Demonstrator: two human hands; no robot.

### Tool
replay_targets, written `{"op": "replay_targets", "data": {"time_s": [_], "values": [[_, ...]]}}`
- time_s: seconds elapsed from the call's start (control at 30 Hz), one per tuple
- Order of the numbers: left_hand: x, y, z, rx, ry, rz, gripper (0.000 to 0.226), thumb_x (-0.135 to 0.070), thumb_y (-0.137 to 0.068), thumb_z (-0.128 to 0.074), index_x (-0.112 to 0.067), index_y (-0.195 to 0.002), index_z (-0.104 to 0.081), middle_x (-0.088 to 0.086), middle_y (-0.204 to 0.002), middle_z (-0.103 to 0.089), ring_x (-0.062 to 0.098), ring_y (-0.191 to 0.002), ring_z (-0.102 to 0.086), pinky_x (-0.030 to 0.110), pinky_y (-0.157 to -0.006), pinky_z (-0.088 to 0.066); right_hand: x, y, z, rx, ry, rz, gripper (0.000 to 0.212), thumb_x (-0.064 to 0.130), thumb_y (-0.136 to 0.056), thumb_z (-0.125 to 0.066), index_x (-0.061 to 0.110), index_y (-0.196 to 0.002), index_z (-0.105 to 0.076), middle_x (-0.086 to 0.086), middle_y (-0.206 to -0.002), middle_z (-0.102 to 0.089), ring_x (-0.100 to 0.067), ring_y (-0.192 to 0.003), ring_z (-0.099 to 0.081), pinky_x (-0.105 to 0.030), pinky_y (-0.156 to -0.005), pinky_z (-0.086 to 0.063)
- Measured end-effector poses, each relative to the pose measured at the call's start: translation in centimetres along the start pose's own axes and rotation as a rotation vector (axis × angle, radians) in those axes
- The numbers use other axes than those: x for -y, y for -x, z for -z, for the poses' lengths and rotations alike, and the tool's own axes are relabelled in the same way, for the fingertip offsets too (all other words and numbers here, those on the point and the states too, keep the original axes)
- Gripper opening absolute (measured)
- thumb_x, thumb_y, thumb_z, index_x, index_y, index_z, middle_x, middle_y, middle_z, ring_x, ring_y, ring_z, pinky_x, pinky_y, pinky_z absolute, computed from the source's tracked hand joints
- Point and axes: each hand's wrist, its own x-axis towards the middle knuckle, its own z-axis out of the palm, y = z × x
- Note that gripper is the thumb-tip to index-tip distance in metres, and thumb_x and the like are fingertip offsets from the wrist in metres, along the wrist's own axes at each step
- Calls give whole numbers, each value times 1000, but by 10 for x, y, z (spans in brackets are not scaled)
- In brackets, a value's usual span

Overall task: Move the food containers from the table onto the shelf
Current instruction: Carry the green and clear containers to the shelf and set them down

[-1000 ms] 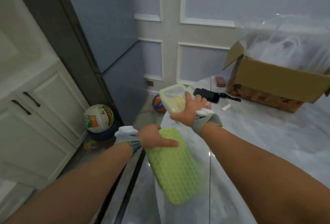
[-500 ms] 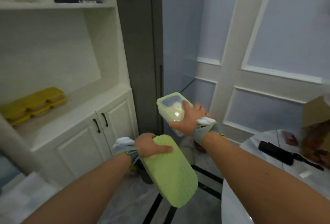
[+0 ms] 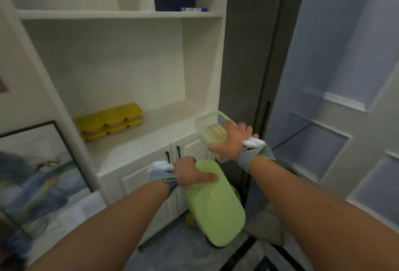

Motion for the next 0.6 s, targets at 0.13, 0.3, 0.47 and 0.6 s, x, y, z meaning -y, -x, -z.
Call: {"op": "replay_targets", "data": {"time_s": [0.13,0.3,0.47,0.6], "values": [[35,-19,25,-112,48,134,86,-82,-57,-69,-14,-108,-63,3,-109,-66,21,-95,-64,32,-74,-47,39,-50,-21,58,-21,76,113,87,-39,-46,41,-141,-29,-9,-139,-40,-37,-125,-37,-52,-91,-34],[104,-46,64,-277,126,336,87,-89,-51,-65,-18,-100,-66,2,-99,-69,21,-87,-65,37,-77,-55,112,-100,-55,78,-64,231,114,88,-41,-44,40,-143,-26,-8,-139,-39,-35,-126,-37,-49,-86,-32],[160,-75,93,-369,208,448,98,-95,-43,-60,-19,-104,-65,1,-103,-69,22,-89,-65,31,-70,-51,171,-132,-74,137,-36,337,117,88,-43,-43,39,-148,-22,-9,-145,-34,-36,-131,-33,-51,-93,-33],[188,-101,111,-411,375,487,87,-87,-50,-69,-17,-102,-69,4,-104,-72,24,-92,-68,35,-77,-55,203,-155,-82,134,-26,380,116,87,-45,-44,39,-148,-21,-9,-146,-34,-36,-131,-33,-52,-95,-31]]}}
